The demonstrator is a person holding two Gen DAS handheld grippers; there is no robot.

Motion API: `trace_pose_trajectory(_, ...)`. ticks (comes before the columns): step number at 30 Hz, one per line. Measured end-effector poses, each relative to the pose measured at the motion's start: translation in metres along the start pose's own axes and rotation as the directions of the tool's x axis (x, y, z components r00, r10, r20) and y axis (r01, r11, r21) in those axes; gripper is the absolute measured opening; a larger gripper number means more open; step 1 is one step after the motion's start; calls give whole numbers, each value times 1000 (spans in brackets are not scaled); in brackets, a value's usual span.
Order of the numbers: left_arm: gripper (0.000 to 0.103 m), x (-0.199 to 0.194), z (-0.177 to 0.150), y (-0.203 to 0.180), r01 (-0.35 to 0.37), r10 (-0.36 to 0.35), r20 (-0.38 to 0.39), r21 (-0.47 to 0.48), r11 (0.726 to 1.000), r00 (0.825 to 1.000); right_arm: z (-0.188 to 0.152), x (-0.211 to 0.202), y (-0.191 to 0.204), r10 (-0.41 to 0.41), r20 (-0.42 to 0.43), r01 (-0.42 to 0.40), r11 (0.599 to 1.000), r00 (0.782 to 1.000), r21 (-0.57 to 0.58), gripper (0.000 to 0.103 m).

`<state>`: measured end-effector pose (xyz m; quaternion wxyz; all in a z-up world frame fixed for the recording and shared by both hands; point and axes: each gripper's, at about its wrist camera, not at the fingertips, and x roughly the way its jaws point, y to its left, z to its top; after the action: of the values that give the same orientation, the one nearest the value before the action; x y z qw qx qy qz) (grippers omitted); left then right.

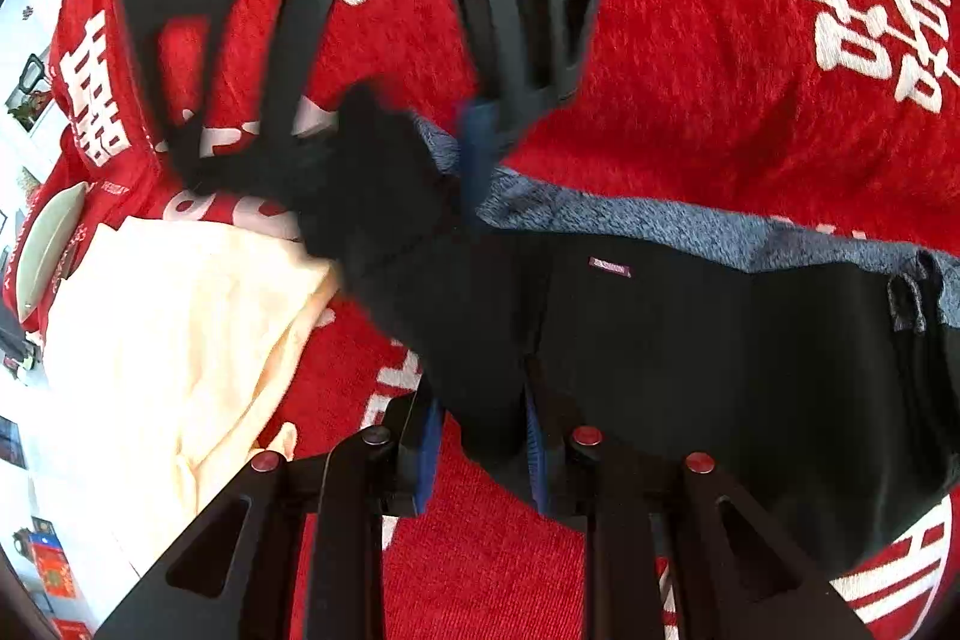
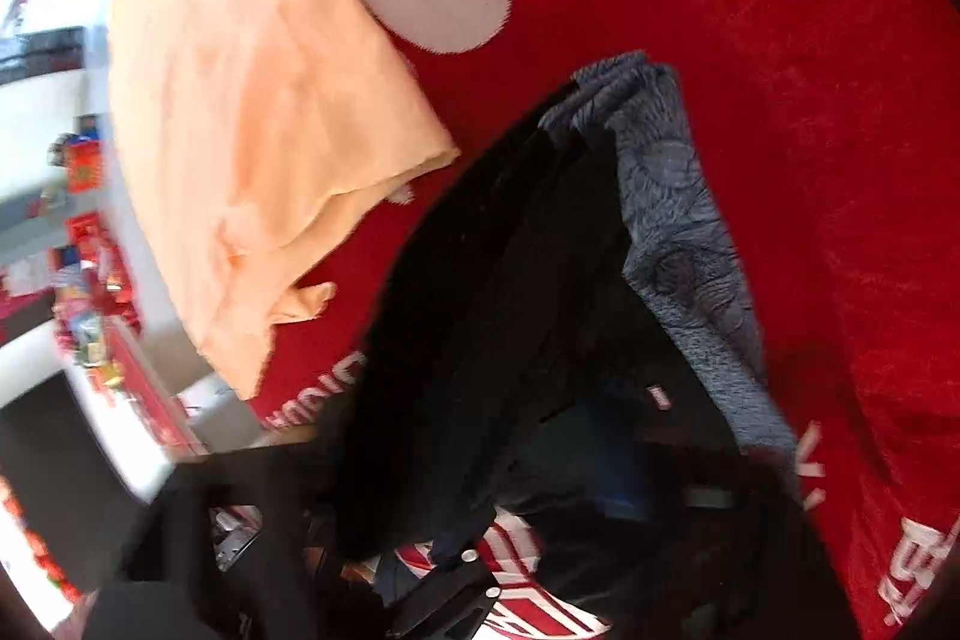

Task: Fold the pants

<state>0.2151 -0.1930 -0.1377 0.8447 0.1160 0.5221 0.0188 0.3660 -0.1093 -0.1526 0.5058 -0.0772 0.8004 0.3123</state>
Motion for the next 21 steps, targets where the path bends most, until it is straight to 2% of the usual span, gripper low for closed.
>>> trace_pose_trajectory(1, 25, -1, 0, -1, 0, 0, 6, 5, 1000, 1000, -4, -3, -5, 31, 24, -32, 999, 999, 16, 19)
trace_pose_trajectory(5, 25, -14, 3, -8, 16, -16, 34, 26, 1000, 999, -31, -17, -20, 90, 144, -91, 996, 986, 0, 19)
trace_pose_trajectory(11, 25, -48, 5, -24, 43, -53, 108, 93, 995, 993, -79, -46, -38, 184, 317, -198, 980, 931, 13, 19)
trace_pose_trajectory(14, 25, -65, 9, -27, 61, -79, 143, 122, 991, 987, -109, -65, -47, 222, 407, -248, 969, 886, 12, 19)
trace_pose_trajectory(15, 25, -71, 9, -29, 69, -90, 156, 138, 988, 984, -123, -71, -50, 236, 446, -271, 963, 864, 15, 19)
trace_pose_trajectory(17, 25, -87, 11, -36, 91, -122, 182, 172, 981, 976, -142, -80, -55, 253, 492, -303, 953, 833, 23, 19)
trace_pose_trajectory(21, 25, -115, 6, -49, 134, -189, 225, 240, 961, 956, -196, -101, -71, 278, 615, -382, 923, 738, 42, 19)
